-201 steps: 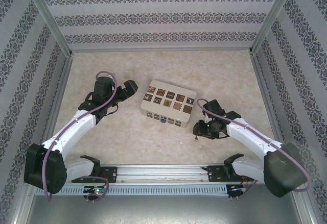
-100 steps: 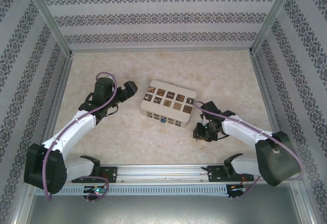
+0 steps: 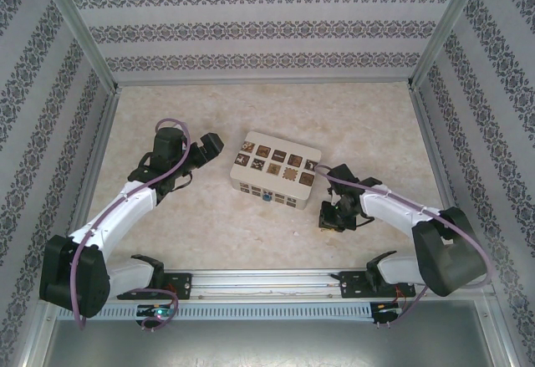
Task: Unlock a padlock with a key
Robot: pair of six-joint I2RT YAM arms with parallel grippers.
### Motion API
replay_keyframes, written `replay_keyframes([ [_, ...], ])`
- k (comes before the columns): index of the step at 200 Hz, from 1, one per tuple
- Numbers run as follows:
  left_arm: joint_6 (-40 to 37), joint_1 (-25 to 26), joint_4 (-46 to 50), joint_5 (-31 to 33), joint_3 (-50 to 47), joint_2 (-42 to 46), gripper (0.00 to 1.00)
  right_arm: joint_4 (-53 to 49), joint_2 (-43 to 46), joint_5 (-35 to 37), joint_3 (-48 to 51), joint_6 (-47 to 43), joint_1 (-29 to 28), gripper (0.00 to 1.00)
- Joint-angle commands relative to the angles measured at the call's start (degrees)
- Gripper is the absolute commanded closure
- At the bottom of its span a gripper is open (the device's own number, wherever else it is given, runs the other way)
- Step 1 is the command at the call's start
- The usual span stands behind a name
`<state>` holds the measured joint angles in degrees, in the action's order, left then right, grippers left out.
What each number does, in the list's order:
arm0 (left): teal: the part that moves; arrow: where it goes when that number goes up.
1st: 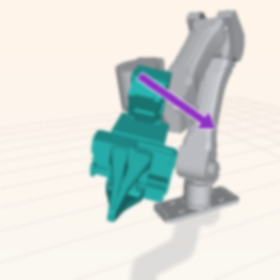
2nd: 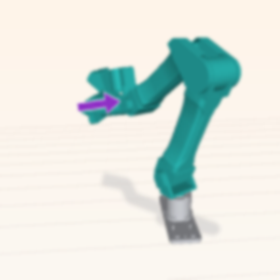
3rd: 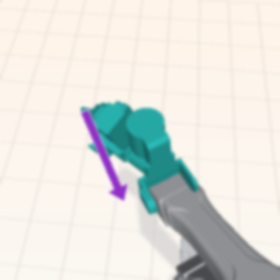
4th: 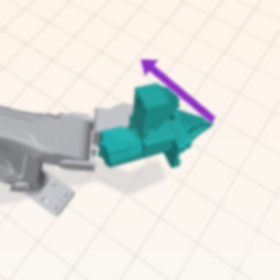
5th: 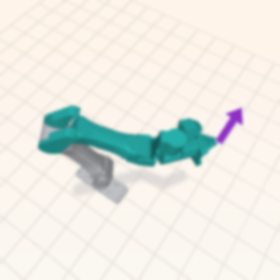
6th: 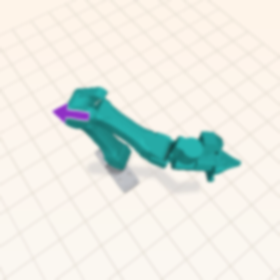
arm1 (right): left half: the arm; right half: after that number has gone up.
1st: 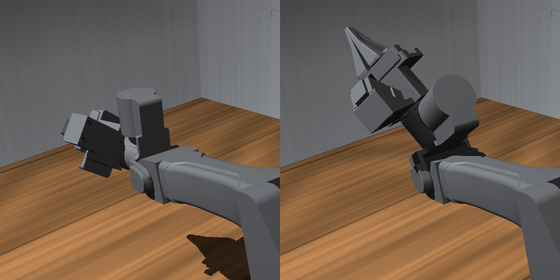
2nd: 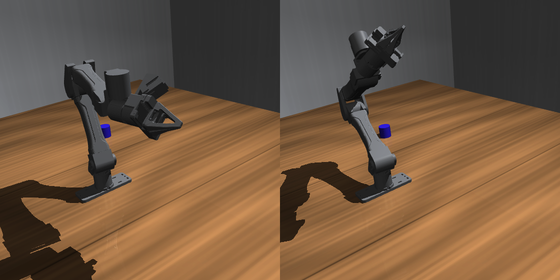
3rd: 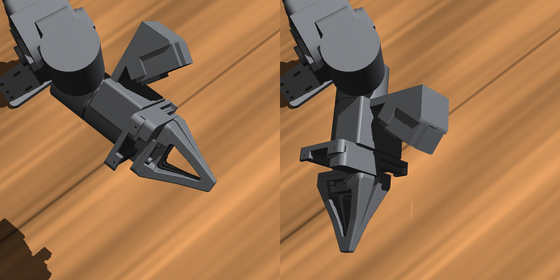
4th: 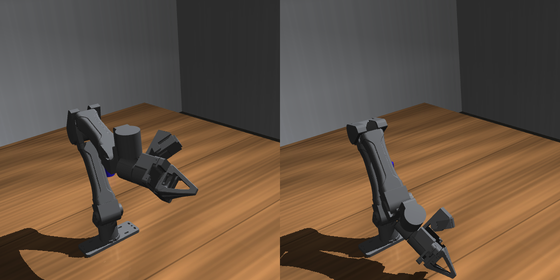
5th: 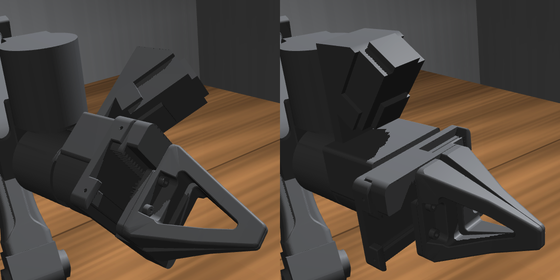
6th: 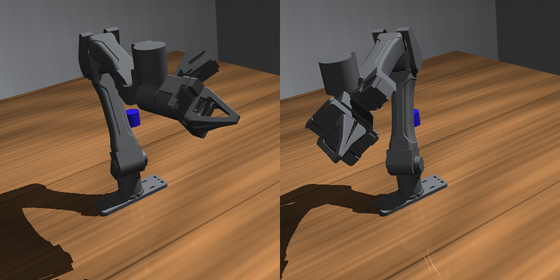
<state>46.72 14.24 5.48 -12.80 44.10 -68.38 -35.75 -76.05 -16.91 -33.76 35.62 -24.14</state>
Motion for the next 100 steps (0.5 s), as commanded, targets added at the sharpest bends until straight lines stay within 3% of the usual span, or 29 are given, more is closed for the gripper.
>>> replay_keyframes([
  [1, 0.0, -0.9, -0.7, 0.9, 0.1, 1.0, 0.01, 1.6, -1.5, -3.2, -0.4, -1.1, -1.3, 0.89],
  [37, -0.3, -1.3, -0.6, 0.9, 0.2, 1.3, 0.01, 1.4, 0.2, -3.0, -1.6, -1.0, -1.3, 1.00],
  [100, 2.2, -1.8, 0.3, -1.5, 1.4, 2.8, 0.01, -0.1, 7.4, -1.1, -4.4, -3.1, -1.2, 1.00],
])
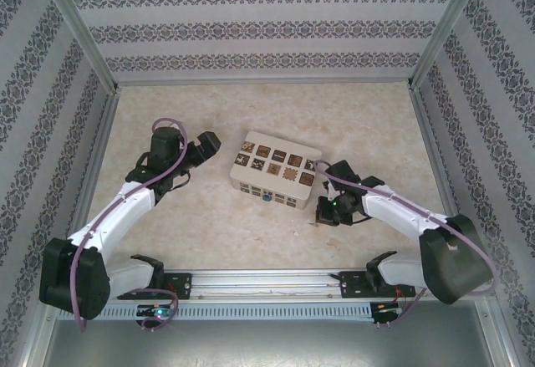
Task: Unlock a padlock with a key
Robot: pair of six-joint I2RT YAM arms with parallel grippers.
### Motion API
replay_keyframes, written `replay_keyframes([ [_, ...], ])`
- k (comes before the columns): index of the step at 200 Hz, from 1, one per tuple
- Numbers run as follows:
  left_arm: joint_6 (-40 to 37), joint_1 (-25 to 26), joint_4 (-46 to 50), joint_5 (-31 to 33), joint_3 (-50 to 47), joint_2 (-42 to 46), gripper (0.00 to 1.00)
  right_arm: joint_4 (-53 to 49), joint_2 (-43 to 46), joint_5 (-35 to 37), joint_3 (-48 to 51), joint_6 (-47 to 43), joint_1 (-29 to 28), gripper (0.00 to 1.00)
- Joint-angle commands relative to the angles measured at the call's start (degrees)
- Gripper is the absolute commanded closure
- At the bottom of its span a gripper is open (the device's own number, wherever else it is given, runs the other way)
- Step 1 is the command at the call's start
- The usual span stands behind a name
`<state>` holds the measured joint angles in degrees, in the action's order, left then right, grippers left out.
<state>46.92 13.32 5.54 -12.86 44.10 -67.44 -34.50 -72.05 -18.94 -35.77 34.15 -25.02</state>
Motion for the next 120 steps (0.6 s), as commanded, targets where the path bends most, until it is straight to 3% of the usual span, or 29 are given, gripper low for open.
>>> replay_keyframes([
  [1, 2.2, -0.8, 0.2, -1.5, 1.3, 1.9, 0.01, -1.4, 3.6, 0.9, -2.5, -1.6, -0.3, 1.00],
  [43, 12.5, -0.9, -1.1, -7.0, 0.9, 2.2, 0.01, -1.7, 9.4, 0.3, -6.2, -1.0, -0.2, 1.00],
  [74, 21.9, -0.8, -9.0, -13.2, -1.1, 1.0, 0.00, -1.7, 10.8, 0.1, -10.6, -0.8, -0.3, 1.00],
  [120, 29.5, 4.3, -18.2, -14.8, -0.8, -2.1, 0.00, 0.4, 8.9, 0.2, -18.1, -1.4, -0.7, 1.00],
])
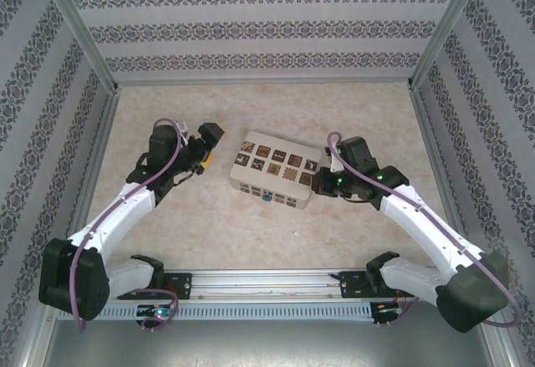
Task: Unlock a padlock with a key
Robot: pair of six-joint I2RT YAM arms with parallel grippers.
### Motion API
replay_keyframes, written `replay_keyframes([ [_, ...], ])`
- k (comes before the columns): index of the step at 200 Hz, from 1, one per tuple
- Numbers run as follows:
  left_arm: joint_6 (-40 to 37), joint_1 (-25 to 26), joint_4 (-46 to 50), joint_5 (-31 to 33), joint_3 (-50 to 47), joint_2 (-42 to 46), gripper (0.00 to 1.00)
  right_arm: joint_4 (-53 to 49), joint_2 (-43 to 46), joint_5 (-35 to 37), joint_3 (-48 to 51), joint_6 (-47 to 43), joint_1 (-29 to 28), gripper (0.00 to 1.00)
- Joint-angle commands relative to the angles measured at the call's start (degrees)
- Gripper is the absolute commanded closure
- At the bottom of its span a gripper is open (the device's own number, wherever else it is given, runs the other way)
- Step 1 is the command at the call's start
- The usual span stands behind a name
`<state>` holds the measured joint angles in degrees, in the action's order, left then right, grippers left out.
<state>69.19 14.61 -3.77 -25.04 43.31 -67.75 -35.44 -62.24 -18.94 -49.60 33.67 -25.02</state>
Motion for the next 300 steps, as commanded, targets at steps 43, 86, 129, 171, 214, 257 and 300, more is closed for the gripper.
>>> replay_keyframes([
  [43, 16.6, 9.1, -22.5, -3.1, 2.4, -8.6, 0.00, 6.6, -4.5, 1.4, -10.2, -2.0, -2.0, 1.00],
  [86, 19.2, 13.7, -25.5, -1.0, 5.5, -13.6, 0.00, 11.4, -9.9, 1.8, -15.8, -3.3, -3.0, 1.00],
  [129, 24.7, 16.1, -33.5, -0.4, 5.4, -17.5, 0.00, 15.7, -15.4, 2.1, -20.6, -3.5, -3.8, 1.00],
  [171, 25.2, 17.7, -35.0, 0.0, 7.3, -19.8, 0.04, 17.8, -19.9, 1.5, -24.5, -3.5, -5.2, 1.00],
  [214, 27.9, 17.9, -37.6, 1.6, 7.1, -20.4, 0.10, 19.8, -21.4, 1.4, -23.5, -2.4, -6.7, 1.00],
  [257, 30.0, 18.0, -38.4, 1.9, 7.6, -20.6, 0.13, 21.8, -21.6, 1.4, -21.6, -0.9, -7.6, 1.00],
  [300, 35.8, 18.4, -42.8, 5.0, 5.4, -21.1, 0.15, 22.8, -21.1, 2.9, -20.3, -0.3, -8.4, 1.00],
])
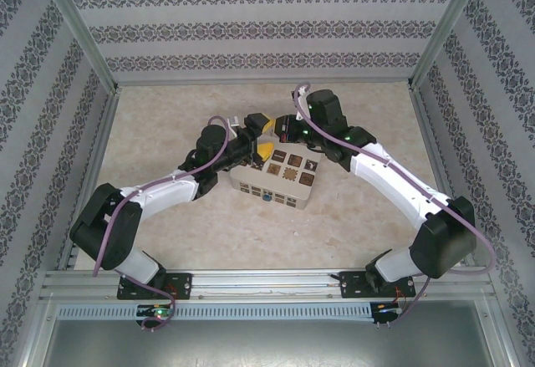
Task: Unlock a padlock with a key
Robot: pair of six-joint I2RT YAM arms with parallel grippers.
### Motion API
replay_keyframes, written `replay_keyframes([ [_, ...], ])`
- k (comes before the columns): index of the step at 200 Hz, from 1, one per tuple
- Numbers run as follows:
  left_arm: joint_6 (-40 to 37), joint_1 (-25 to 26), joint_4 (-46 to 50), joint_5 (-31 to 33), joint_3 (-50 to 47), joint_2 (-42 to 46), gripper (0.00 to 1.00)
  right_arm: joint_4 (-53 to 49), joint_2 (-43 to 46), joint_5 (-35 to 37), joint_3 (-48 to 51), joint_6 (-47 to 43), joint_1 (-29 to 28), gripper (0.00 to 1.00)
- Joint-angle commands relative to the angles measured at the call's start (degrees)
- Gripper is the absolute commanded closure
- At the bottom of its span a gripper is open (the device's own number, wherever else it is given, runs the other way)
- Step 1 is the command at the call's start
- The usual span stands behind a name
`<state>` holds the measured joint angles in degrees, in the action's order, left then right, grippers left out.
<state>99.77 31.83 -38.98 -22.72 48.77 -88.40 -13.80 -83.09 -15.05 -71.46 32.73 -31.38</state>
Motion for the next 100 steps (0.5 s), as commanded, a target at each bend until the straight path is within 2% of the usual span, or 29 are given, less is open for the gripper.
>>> replay_keyframes([
  [1, 5.3, 1.1, -7.6, 2.7, -0.1, -0.4, 0.15, 1.1, -0.2, -1.0, 1.6, 0.7, -2.1, 1.00],
  [42, 10.9, 1.2, -8.9, 8.7, -3.3, 0.6, 0.14, 2.2, 1.0, 0.2, 3.0, 1.4, -1.8, 1.00],
  [100, 14.9, 1.5, -11.1, 9.6, -3.2, -0.8, 0.14, 4.1, 0.4, -1.4, 2.6, 1.7, -1.8, 1.00],
])
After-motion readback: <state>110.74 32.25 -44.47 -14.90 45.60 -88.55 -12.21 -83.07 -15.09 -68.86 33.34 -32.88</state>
